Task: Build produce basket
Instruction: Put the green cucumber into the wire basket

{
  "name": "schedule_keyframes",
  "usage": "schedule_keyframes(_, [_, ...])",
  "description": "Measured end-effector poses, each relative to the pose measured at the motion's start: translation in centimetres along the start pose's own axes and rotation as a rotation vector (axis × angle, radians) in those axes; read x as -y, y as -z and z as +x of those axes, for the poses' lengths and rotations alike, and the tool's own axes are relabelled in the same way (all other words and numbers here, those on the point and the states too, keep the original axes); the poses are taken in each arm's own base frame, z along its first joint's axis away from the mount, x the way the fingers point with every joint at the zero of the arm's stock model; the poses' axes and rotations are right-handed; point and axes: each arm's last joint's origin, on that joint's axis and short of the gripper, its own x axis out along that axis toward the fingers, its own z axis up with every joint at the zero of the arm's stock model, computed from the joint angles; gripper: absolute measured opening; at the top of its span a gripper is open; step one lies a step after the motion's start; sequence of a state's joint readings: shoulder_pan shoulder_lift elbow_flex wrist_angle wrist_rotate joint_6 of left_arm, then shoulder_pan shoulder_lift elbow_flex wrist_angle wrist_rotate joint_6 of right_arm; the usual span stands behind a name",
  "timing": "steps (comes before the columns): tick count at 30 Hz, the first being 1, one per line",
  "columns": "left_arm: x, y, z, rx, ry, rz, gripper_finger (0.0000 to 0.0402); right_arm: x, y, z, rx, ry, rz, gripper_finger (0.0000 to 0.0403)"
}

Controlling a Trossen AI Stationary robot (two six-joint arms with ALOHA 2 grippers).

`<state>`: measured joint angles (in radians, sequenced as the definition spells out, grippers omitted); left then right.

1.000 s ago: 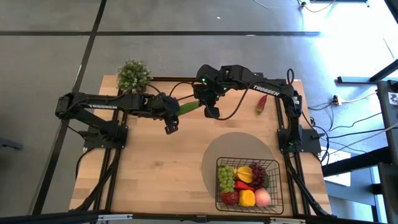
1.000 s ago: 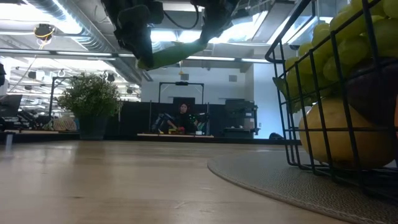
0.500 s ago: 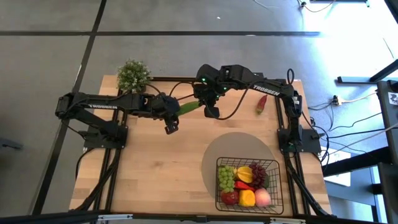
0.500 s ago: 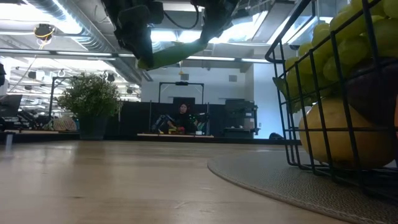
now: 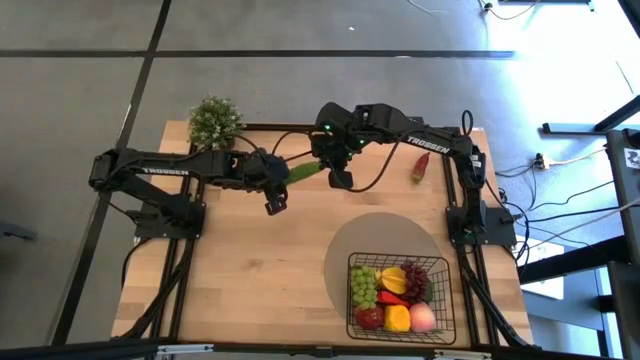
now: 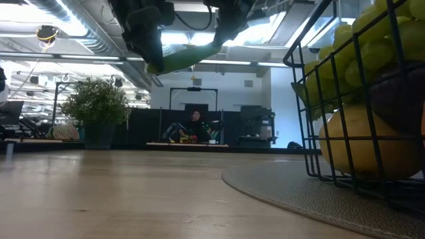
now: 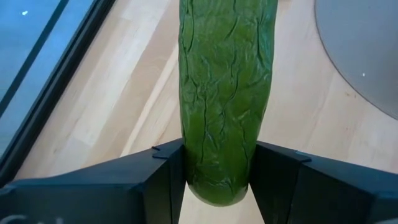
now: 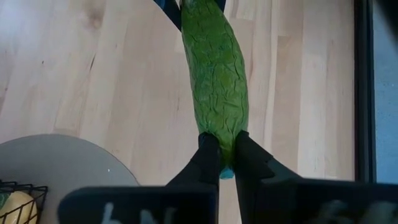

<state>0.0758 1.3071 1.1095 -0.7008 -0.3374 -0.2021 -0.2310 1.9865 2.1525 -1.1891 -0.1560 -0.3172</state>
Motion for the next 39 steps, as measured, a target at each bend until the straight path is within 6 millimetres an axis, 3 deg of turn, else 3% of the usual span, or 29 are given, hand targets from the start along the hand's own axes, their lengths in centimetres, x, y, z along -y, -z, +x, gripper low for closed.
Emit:
schedule_keyframes(20, [-0.3, 0.3, 0.0, -0.020, -0.084, 0.024, 0.0125, 0.5, 0.2, 0.0, -0.002, 0.004, 0.032, 0.0009])
schedule_keyframes(27, [-0.3, 0.3, -0.1, -0.033, -0.064, 0.249, 0.0126, 0.8, 0.4, 0.0, -0.012, -0.003, 0.043, 0.0009])
schedule_keyframes(39, [-0.5, 0.3, 0.0, -0.037, -0.087, 0.274, 0.0126, 1.0, 0.4, -0.1, -0.009, 0.006, 0.046, 0.0009])
